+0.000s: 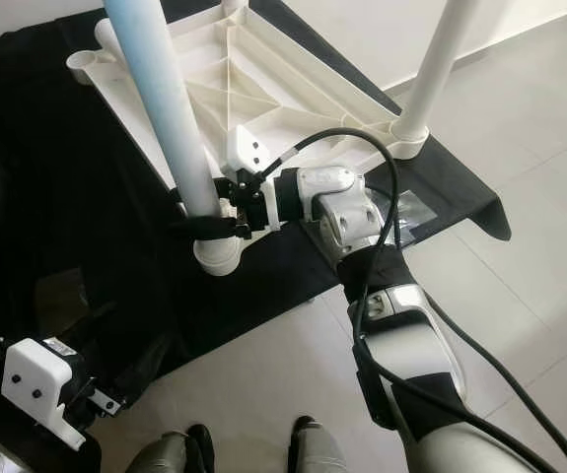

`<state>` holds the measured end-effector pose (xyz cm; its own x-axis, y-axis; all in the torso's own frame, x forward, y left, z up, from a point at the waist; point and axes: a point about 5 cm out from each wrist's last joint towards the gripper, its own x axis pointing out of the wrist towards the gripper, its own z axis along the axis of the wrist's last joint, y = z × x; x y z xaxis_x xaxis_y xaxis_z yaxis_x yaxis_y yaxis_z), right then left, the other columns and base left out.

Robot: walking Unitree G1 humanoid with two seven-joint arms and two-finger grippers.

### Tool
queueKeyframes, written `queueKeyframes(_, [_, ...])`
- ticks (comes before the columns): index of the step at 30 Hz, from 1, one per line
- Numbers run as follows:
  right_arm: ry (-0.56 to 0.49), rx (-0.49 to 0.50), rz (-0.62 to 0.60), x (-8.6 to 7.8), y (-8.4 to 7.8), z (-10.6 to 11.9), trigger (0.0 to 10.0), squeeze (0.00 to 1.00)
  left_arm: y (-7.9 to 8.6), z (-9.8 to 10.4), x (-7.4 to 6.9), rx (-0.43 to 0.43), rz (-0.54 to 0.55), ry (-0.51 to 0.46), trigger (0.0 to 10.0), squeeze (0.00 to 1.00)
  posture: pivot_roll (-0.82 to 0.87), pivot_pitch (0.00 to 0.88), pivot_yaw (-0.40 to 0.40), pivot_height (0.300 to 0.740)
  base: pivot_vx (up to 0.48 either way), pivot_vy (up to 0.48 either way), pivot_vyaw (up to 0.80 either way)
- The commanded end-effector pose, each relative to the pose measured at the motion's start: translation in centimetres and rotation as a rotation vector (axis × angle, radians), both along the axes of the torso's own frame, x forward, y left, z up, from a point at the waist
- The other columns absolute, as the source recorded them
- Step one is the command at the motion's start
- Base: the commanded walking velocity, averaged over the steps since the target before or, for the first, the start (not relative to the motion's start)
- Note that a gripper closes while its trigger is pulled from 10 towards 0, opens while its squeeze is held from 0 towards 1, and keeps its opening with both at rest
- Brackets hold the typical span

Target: Building children table

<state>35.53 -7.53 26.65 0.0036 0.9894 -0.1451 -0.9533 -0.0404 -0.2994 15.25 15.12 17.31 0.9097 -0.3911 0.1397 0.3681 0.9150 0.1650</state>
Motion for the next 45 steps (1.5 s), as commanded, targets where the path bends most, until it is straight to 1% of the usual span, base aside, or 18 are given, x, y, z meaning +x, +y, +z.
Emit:
queueKeyframes(1, [-0.003, 0.012, 0.002, 0.1, 0.0, -0.4, 0.0, 0.0, 0.2, -0.4, -0.1, 0.001, -0.006, 0.031, 10.0, 0.0, 0.04, 0.31, 0.038, 0.74, 0.0, 0.0, 0.0])
queueKeyframes(8, [-0.025, 0.061, -0.246, 0.1, -1.4, -1.5, 0.0, 0.0, 0.1, -0.5, 0.0, -0.008, -0.01, 0.033, 10.0, 0.0, 0.01, 0.304, 0.026, 0.74, 0.0, 0.0, 0.0])
queueKeyframes(9, [-0.01, 0.088, -0.358, 0.0, -1.5, -2.0, 0.0, 0.0, 0.1, -0.5, 0.0, -0.011, -0.009, 0.033, 10.0, 0.0, 0.01, 0.301, 0.02, 0.74, 0.0, 0.0, 0.0])
queueKeyframes(10, [0.0, 0.213, -0.777, -0.3, -1.4, -3.5, 0.0, 0.0, 0.2, -0.5, 0.0, -0.014, -0.005, 0.033, 10.0, 0.0, 0.0, 0.304, 0.021, 0.74, 0.0, 0.0, 0.0])
queueKeyframes(11, [0.0, 0.213, -0.777, -0.3, -1.4, -3.5, 0.0, 0.0, 0.2, -0.5, 0.0, -0.014, -0.005, 0.033, 10.0, 0.0, 0.0, 0.304, 0.021, 0.74, 0.0, 0.0, 0.0])
queueKeyframes(13, [0.149, 0.248, -1.236, -6.0, -1.1, -8.7, 0.0, 0.0, 0.4, -0.4, 0.3, -0.021, 0.002, 0.032, 10.0, 0.0, 0.01, 0.309, 0.043, 0.74, 0.0, 0.0, 0.0])
queueKeyframes(23, [0.084, 0.251, -1.027, -5.5, 2.7, -7.6, 0.0, 0.0, 0.6, -0.7, 0.8, -0.013, -0.012, 0.039, 10.0, 0.0, 0.0, 0.282, 0.053, 0.74, 0.0, 0.0, 0.0])
queueKeyframes(25, [0.1, 0.253, -0.989, -5.6, 3.3, -7.1, 7.5, 0.0, 0.7, -0.6, 0.8, -0.012, -0.002, 0.035, 10.0, 0.0, 0.02, 0.287, 0.052, 0.74, 0.0, 0.0, 0.0])
queueKeyframes(26, [0.102, 0.261, -0.952, -5.6, 3.6, -6.7, 10.0, 0.0, 0.8, -0.5, 0.8, -0.012, 0.006, 0.033, 10.0, 0.0, 0.03, 0.287, 0.061, 0.74, 0.0, 0.0, 0.0])
queueKeyframes(31, [0.11, 0.313, -0.851, -6.3, 4.4, -5.1, 10.0, 0.0, 1.0, -0.5, 0.9, -0.01, 0.011, 0.031, 10.0, 0.0, 0.04, 0.285, 0.066, 0.74, 0.0, 0.0, 0.0])
queueKeyframes(32, [0.114, 0.346, -0.776, -6.4, 4.6, -4.2, 10.0, 1.0, 1.0, -0.5, 0.9, -0.009, 0.01, 0.032, 10.0, 0.0, 0.04, 0.284, 0.069, 0.74, 0.0, 0.0, 0.0])
queueKeyframes(34, [0.114, 0.346, -0.776, -6.4, 4.6, -4.2, 10.0, 1.0, 1.0, -0.5, 0.9, -0.009, 0.01, 0.032, 10.0, 0.0, 0.04, 0.284, 0.069, 0.74, 0.0, 0.0, 0.0])
queueKeyframes(39, [0.036, 0.326, -0.486, -5.9, 4.0, -2.1, 10.0, 1.0, 0.9, -0.5, 0.9, -0.011, 0.009, 0.033, 10.0, 0.0, 0.05, 0.29, 0.062, 0.74, 0.0, 0.0, 0.0])
queueKeyframes(41, [-0.096, 0.135, -0.248, -4.4, 1.8, -1.3, 10.0, 0.99, 0.7, -0.4, 0.8, -0.014, 0.012, 0.031, 10.0, 0.0, 0.06, 0.303, 0.052, 0.74, 0.0, 0.0, 0.0])
queueKeyframes(42, [-0.131, 0.059, -0.196, -3.8, 0.9, -1.2, 10.0, 0.55, 0.7, -0.4, 0.7, -0.016, 0.013, 0.031, 10.0, 0.0, 0.06, 0.307, 0.051, 0.74, 0.0, 0.0, 0.0])
queueKeyframes(43, [-0.131, 0.059, -0.196, -3.8, 0.9, -1.2, 10.0, 0.55, 0.7, -0.4, 0.7, -0.016, 0.013, 0.031, 10.0, 0.0, 0.06, 0.307, 0.051, 0.74, 0.0, 0.0, 0.0])
queueKeyframes(44, [-0.134, 0.019, -0.165, -3.4, 0.4, -1.2, 10.0, 0.18, 0.6, -0.3, 0.6, -0.016, 0.014, 0.03, 10.0, 0.0, 0.06, 0.309, 0.051, 0.74, 0.0, 0.0, 0.0])
queueKeyframes(45, [-0.136, -0.014, -0.135, -3.0, 0.0, -1.0, 10.0, 0.0, 0.6, -0.3, 0.5, -0.017, 0.015, 0.03, 10.0, 0.0, 0.07, 0.314, 0.05, 0.74, 0.0, 0.0, 0.0])
